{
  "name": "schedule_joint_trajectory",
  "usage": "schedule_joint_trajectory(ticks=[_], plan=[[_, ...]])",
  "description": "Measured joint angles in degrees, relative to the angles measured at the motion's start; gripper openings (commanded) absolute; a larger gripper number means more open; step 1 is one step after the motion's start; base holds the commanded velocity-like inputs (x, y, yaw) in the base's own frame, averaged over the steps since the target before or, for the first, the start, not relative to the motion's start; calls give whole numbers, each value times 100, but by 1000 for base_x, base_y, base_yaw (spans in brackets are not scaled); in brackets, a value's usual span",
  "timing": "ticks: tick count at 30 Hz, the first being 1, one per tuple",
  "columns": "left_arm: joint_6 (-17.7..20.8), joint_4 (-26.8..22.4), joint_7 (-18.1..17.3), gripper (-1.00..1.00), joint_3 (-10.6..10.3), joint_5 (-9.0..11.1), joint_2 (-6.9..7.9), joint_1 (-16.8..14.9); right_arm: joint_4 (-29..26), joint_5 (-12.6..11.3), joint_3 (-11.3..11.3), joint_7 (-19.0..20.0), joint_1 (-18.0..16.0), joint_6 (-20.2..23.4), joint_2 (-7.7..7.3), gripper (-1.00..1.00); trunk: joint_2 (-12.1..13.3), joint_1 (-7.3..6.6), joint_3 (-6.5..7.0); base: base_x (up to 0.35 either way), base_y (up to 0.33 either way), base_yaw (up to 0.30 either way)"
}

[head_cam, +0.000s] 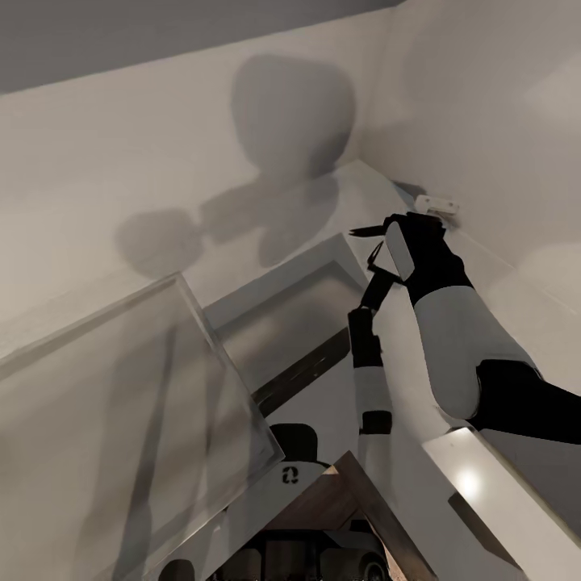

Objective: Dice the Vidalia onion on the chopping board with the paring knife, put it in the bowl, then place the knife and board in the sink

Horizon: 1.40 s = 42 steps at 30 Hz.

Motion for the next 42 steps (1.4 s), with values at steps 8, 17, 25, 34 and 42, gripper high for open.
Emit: schedule_joint_trajectory(ticks=[8, 17, 25, 34, 42], plan=[[0, -1, 0, 100, 0, 0, -5, 0, -573, -1, 3, -9, 0, 186, 0, 100, 0, 0, -74, 0, 0, 0], [0, -1, -4, 100, 0, 0, -12, 0, -1122, -4, 6, -5, 0, 522, 8, 100, 0, 0, -157, 0, 0, 0], [0, -1, 1, 100, 0, 0, -12, 0, -1132, -5, 12, 4, 0, 542, 9, 100, 0, 0, -231, 0, 0, 0], [0, -1, 2, 100, 0, 0, -12, 0, -1132, -5, 13, 5, 0, 543, 9, 100, 0, 0, -314, 0, 0, 0], [0, 3, 2, 100, 0, 0, -12, 0, -1143, 1, 25, 2, 0, 544, 9, 100, 0, 0, -377, 0, 0, 0]])
